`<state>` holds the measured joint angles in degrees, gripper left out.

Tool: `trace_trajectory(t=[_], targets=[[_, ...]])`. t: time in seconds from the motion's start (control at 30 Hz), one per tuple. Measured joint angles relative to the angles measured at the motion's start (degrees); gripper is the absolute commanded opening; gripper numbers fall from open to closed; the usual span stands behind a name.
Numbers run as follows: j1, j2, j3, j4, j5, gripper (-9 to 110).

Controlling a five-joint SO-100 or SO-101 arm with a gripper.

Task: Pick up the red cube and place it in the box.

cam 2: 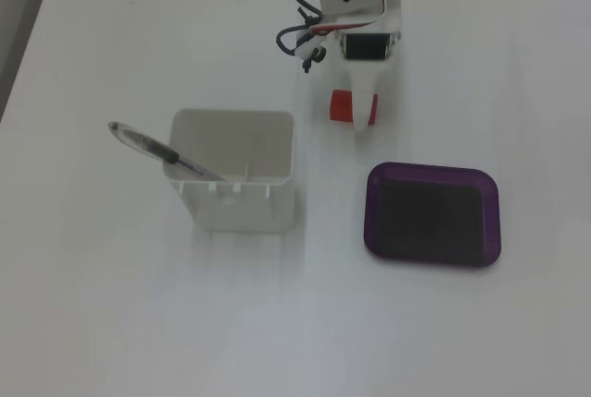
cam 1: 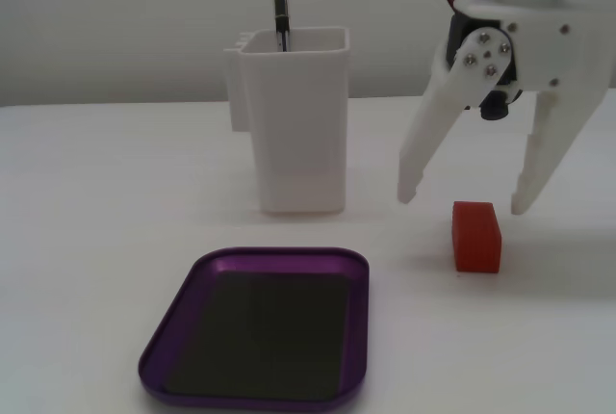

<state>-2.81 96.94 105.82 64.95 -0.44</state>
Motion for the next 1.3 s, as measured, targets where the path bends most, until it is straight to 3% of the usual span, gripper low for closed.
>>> trace_trajectory(t=[0.3, 0.7, 1.03, 1.3], targets=[[0.26, -1.41, -0.18, -0.35, 0.00, 27], [0.26, -1.41, 9.32, -11.07, -0.09, 27], [0.26, -1.32, 10.81, -14.06, -0.09, 1], [0.18, -0.70, 13.01, -16.00, 0.00, -1]])
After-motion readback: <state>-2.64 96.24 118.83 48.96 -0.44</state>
